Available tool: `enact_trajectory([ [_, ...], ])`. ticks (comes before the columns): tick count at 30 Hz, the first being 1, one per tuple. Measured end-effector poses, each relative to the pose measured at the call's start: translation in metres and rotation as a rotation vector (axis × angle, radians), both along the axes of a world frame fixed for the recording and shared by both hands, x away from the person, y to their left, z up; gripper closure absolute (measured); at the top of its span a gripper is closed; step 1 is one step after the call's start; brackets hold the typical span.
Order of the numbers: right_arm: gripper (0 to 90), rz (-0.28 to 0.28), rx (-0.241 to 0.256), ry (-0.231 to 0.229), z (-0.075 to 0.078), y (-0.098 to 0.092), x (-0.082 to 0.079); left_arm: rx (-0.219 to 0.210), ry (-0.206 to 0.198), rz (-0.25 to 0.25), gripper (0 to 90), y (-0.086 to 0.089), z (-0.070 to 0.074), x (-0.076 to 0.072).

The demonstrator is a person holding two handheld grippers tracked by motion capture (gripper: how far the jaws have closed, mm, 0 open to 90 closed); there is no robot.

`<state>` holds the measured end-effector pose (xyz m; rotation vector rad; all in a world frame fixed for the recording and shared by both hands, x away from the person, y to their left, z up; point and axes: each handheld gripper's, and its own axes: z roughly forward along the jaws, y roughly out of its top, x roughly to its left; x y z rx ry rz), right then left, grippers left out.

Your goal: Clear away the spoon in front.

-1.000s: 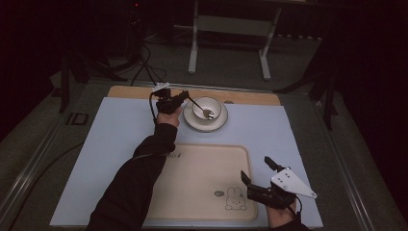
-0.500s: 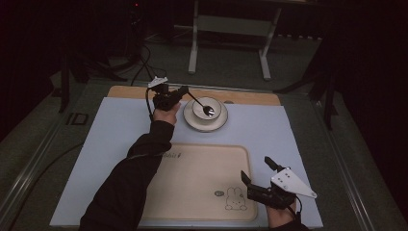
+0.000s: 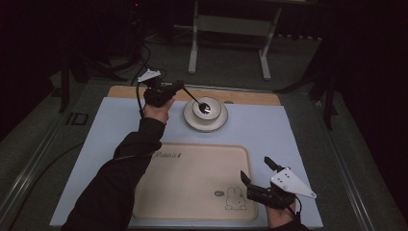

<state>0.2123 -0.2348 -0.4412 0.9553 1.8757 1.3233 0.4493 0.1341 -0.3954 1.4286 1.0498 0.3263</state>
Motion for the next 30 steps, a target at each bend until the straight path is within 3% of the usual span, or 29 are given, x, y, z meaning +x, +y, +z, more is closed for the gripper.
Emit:
enact_trajectory([
  [5, 12.5, 0.0, 0.0, 0.001, 0.0, 0.0, 0.0, 0.021, -0.009, -0.029, 89.7, 0.003, 0.008, -0.01],
  [14, 12.5, -0.003, -0.005, 0.002, -0.001, 0.001, 0.001, 0.064, -0.024, -0.07, 89.7, 0.026, 0.025, -0.033],
  [30, 12.5, -0.001, -0.015, -0.005, 0.0, 0.004, 0.001, 0.134, -0.022, -0.165, 89.7, 0.051, 0.04, -0.063],
])
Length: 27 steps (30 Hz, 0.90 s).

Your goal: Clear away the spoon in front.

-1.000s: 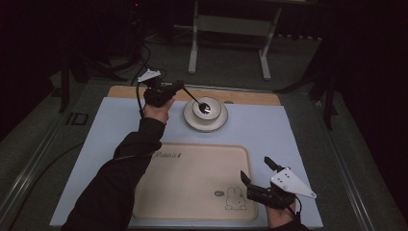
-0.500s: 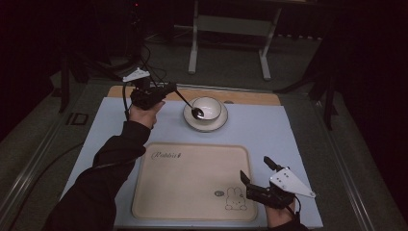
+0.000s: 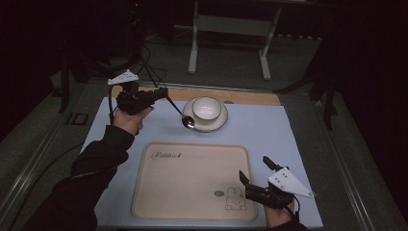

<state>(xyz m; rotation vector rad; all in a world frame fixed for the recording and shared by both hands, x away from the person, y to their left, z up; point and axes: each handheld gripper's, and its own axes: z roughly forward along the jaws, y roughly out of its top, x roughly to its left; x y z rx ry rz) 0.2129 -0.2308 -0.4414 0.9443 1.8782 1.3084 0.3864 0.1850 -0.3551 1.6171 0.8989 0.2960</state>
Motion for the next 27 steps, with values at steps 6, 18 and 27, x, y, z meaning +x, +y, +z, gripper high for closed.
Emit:
enact_trajectory([
  [6, 12.5, 0.0, -0.002, -0.001, 0.0, 0.0, 0.0, 0.029, -0.012, -0.029, 89.7, 0.007, 0.006, -0.012],
  [18, 12.5, 0.003, -0.011, -0.003, 0.0, 0.002, -0.001, 0.082, -0.004, -0.116, 89.7, 0.022, 0.006, -0.03],
  [27, 12.5, 0.002, -0.016, -0.002, 0.0, 0.003, -0.001, 0.112, -0.005, -0.182, 89.6, 0.033, 0.005, -0.044],
])
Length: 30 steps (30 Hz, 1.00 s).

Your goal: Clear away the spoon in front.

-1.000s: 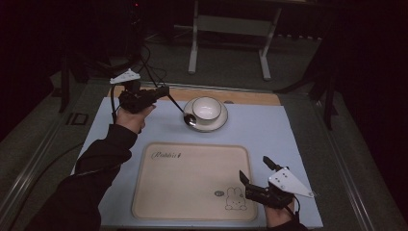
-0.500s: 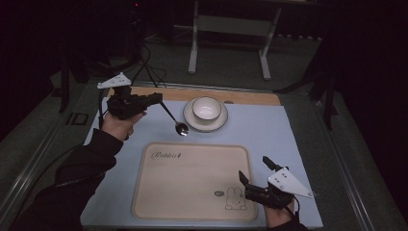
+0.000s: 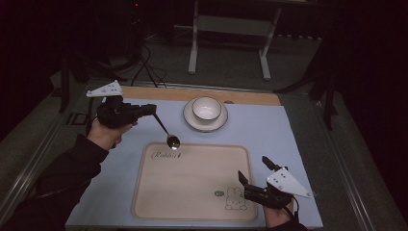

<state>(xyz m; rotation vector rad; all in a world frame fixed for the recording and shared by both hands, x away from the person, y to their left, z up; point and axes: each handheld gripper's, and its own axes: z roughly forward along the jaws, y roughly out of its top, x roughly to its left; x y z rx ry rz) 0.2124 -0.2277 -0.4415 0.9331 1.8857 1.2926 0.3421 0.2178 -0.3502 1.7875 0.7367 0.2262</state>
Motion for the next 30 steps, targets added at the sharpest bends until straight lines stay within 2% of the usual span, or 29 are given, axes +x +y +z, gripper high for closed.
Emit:
enact_trajectory([
  [4, 12.5, 0.0, 0.0, 0.0, 0.0, 0.0, 0.0, 0.004, 0.0, -0.012, 89.6, 0.006, -0.001, -0.005],
  [13, 12.5, -0.001, -0.004, 0.004, -0.001, 0.002, 0.001, 0.025, 0.023, -0.08, 89.6, 0.017, -0.007, -0.012],
  [18, 12.5, -0.001, -0.005, 0.004, -0.001, 0.002, 0.001, 0.047, 0.037, -0.11, 89.5, 0.017, -0.009, -0.015],
  [22, 12.5, -0.001, -0.003, 0.004, -0.001, 0.002, 0.001, 0.071, 0.062, -0.156, 89.5, 0.015, -0.013, -0.016],
  [30, 12.5, -0.001, -0.004, 0.006, -0.001, 0.002, 0.001, 0.098, 0.109, -0.225, 89.5, 0.011, -0.029, -0.017],
])
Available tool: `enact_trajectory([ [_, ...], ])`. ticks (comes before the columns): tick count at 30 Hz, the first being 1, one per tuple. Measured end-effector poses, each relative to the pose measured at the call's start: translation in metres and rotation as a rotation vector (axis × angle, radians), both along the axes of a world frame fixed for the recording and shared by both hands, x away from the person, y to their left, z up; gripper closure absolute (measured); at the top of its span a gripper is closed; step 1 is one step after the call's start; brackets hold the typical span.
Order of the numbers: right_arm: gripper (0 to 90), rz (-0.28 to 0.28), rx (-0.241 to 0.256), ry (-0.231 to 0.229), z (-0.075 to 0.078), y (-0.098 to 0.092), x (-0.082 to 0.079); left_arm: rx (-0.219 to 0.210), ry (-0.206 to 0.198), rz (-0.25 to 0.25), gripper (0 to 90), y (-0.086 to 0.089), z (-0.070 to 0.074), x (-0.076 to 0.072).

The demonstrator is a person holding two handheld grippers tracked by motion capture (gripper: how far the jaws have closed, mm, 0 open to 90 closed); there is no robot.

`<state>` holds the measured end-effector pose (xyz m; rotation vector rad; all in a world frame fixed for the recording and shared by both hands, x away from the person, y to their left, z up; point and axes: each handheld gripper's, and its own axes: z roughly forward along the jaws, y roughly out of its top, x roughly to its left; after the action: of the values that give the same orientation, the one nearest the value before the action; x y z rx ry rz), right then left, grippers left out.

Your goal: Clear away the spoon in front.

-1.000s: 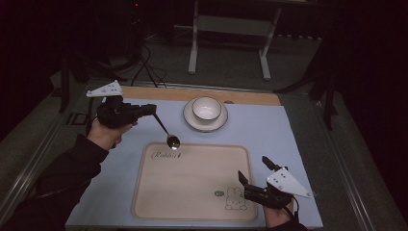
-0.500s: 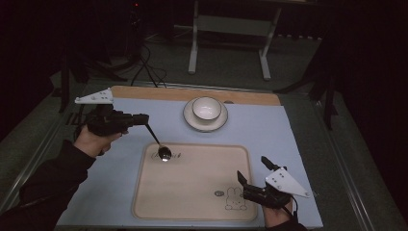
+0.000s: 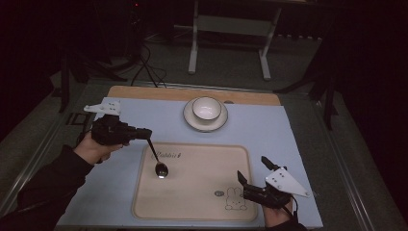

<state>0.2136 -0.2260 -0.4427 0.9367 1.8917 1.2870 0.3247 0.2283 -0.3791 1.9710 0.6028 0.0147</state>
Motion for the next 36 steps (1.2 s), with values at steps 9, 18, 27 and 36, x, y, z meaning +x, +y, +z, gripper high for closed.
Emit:
enact_trajectory([
  [9, 12.5, 0.001, -0.003, 0.004, -0.001, 0.0, 0.001, 0.029, 0.039, -0.085, 89.4, -0.009, -0.013, 0.001],
  [18, 12.5, 0.001, -0.002, 0.006, -0.001, 0.0, 0.001, 0.04, 0.071, -0.149, 89.3, -0.017, -0.025, 0.004],
  [27, 12.5, 0.001, -0.004, 0.009, -0.002, 0.0, 0.002, 0.064, 0.115, -0.188, 89.1, -0.027, -0.04, 0.011],
  [36, 12.5, 0.005, -0.006, 0.012, -0.002, 0.0, 0.002, 0.081, 0.142, -0.209, 88.9, -0.035, -0.053, 0.017],
])
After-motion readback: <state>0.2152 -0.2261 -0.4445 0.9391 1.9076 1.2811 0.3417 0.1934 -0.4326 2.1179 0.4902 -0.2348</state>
